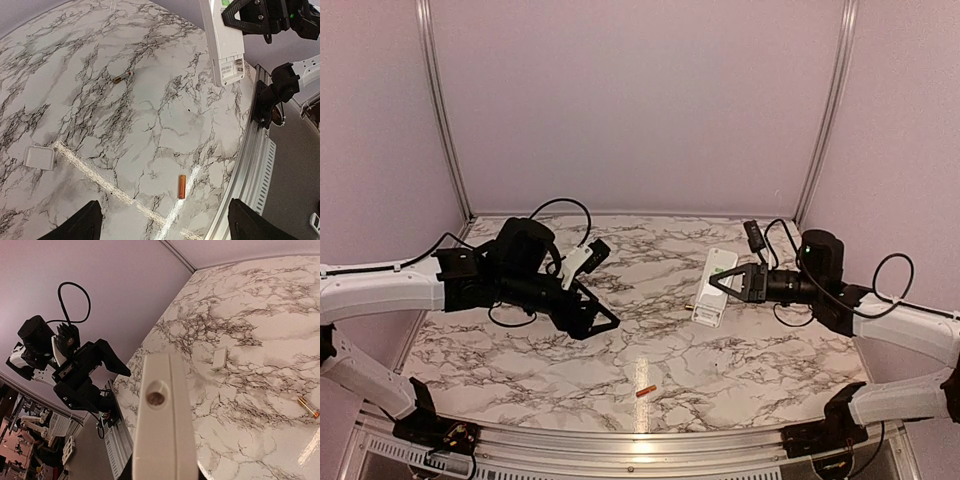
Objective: Load the batteries into the remote control
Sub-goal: Move the battery to the center of the board.
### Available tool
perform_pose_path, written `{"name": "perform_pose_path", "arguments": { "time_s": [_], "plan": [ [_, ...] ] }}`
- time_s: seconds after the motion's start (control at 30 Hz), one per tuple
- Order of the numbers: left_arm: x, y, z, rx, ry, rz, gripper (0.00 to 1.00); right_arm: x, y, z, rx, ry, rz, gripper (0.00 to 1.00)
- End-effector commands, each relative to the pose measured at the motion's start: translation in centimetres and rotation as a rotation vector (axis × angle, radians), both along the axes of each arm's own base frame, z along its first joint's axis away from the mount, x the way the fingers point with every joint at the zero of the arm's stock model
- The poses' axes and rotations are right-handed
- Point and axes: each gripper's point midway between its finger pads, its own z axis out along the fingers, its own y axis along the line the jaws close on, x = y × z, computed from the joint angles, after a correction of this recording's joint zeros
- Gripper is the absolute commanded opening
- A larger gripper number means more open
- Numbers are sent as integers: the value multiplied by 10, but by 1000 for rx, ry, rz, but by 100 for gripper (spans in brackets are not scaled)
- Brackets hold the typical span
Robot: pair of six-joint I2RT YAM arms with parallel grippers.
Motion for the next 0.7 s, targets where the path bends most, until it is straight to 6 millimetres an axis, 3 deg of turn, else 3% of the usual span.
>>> {"name": "perform_pose_path", "arguments": {
  "time_s": [0.0, 0.2, 0.33, 0.43, 0.67],
  "plan": [
    [10, -8, -29, 161, -21, -45, 90, 13, -21, -4, -16, 5, -78, 0],
    [33, -65, -32, 196, -102, -245, 93, 35, -60, -10, -71, 44, -249, 0],
    [50, -97, -52, 244, -142, -357, 92, 36, -86, -12, -57, 60, -313, 0],
    [67, -119, -65, 271, -179, -401, 85, 38, -105, -16, -36, 77, -367, 0],
    [107, -157, -98, 311, -267, -411, 74, 33, -117, -10, -18, 63, -391, 0]
  ]
}}
